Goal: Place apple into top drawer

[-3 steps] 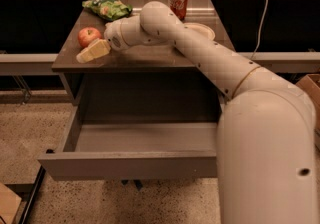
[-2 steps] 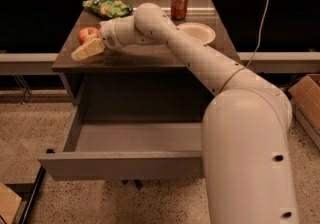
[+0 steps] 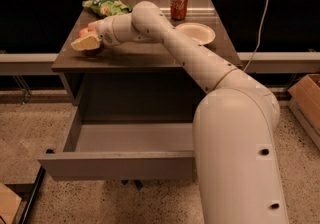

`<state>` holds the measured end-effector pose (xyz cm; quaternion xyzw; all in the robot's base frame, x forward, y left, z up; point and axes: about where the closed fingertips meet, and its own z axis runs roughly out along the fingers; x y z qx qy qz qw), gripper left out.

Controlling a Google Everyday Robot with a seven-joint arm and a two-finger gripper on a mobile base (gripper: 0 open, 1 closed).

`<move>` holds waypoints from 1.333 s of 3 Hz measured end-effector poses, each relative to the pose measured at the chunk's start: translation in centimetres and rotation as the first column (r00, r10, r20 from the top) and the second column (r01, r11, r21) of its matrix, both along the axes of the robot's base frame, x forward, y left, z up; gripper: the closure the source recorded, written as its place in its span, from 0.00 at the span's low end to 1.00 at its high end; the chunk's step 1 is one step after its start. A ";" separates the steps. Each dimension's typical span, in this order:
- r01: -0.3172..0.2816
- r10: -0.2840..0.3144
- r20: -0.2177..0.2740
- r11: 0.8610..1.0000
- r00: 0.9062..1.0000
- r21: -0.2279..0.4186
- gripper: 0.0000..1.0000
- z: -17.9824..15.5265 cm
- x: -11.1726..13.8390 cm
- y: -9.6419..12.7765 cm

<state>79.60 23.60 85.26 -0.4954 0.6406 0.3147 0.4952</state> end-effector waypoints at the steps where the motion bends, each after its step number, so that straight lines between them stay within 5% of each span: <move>1: 0.007 -0.007 0.000 1.000 1.000 0.000 0.65 0.0 0.0 -0.3; 2: 0.031 -0.031 -0.001 0.999 1.000 -0.019 0.89 0.5 -0.6 -1.9; 3: 0.002 0.002 0.041 0.995 0.999 -0.099 1.00 3.4 -3.4 -5.9; 4: -0.037 0.044 0.054 0.990 0.998 -0.137 1.00 5.3 -7.1 -10.1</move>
Offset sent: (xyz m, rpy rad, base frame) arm -0.0121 -0.0426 0.0154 -0.0403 0.0004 -0.0674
